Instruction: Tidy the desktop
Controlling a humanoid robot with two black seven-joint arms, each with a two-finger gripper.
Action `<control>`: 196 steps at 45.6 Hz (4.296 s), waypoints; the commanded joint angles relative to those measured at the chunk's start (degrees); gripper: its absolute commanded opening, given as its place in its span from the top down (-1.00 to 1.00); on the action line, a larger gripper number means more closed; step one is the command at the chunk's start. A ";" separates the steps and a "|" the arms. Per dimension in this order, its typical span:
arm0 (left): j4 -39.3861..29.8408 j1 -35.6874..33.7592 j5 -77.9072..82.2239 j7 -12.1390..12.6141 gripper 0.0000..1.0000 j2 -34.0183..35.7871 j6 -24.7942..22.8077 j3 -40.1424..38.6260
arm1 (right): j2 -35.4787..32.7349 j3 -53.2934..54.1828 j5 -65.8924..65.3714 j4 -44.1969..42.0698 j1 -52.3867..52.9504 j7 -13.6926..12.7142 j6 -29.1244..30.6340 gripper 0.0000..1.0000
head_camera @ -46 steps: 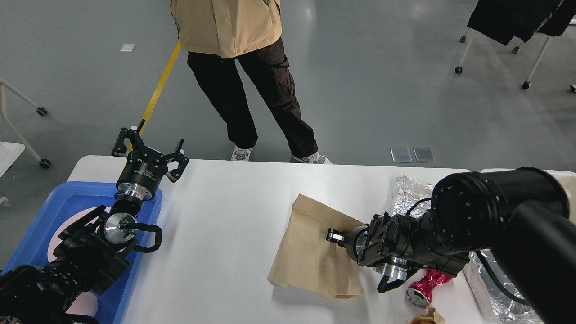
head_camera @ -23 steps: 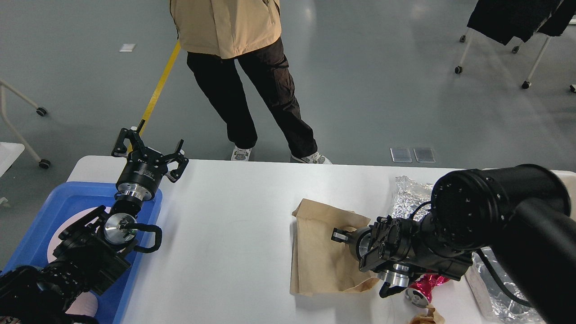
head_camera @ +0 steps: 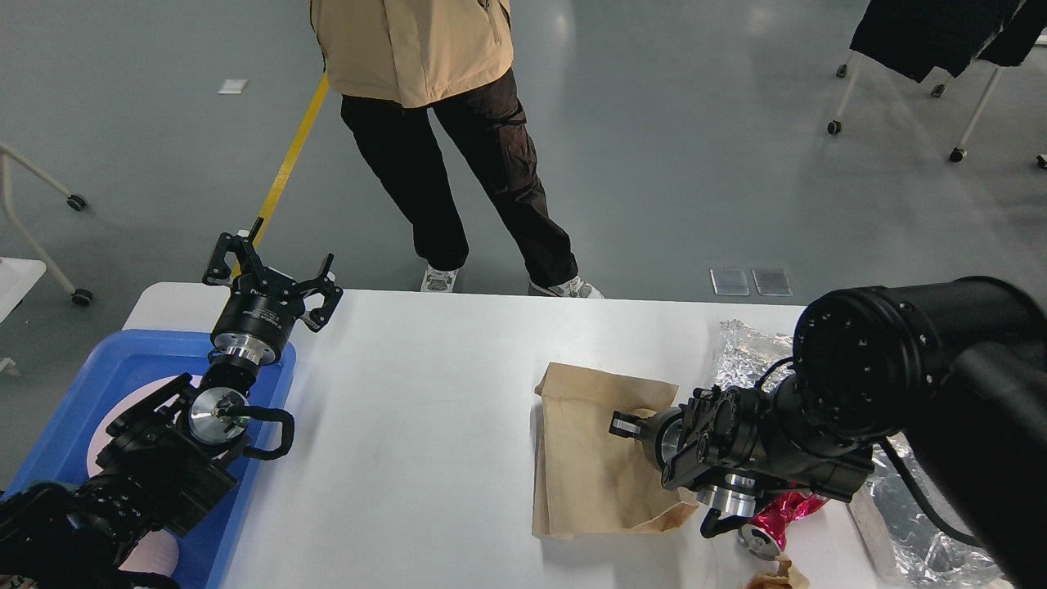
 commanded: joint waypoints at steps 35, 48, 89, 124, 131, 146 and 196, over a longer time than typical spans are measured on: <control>0.00 0.00 0.00 0.00 -0.99 -0.01 0.00 0.09 | -23.94 -0.10 -18.01 21.86 53.56 3.15 41.69 1.00; 0.00 0.00 0.00 0.00 -0.99 -0.01 -0.09 0.09 | -25.35 -7.72 -24.16 17.65 49.63 3.07 36.44 1.00; 0.00 -0.08 0.00 0.00 -0.99 -0.01 -0.09 0.09 | -39.15 -8.18 -6.41 -74.21 -38.28 -9.15 23.42 1.00; 0.00 -0.08 0.00 0.00 -0.99 -0.01 -0.09 0.18 | -36.60 -6.77 -6.50 -74.91 -36.88 -9.41 23.15 -1.00; 0.00 -0.08 0.00 0.00 -0.99 -0.01 -0.09 0.09 | -35.28 -6.51 -6.50 -73.07 -30.56 -8.80 24.21 -1.00; 0.00 -0.08 0.00 0.00 -0.99 -0.18 -0.09 0.09 | -34.32 -5.72 -13.87 -20.72 18.38 -5.90 36.33 -1.00; 0.00 0.00 0.00 0.00 -0.99 -0.18 -0.18 0.09 | -45.13 -5.19 -39.37 8.59 -2.67 -0.98 8.92 -1.00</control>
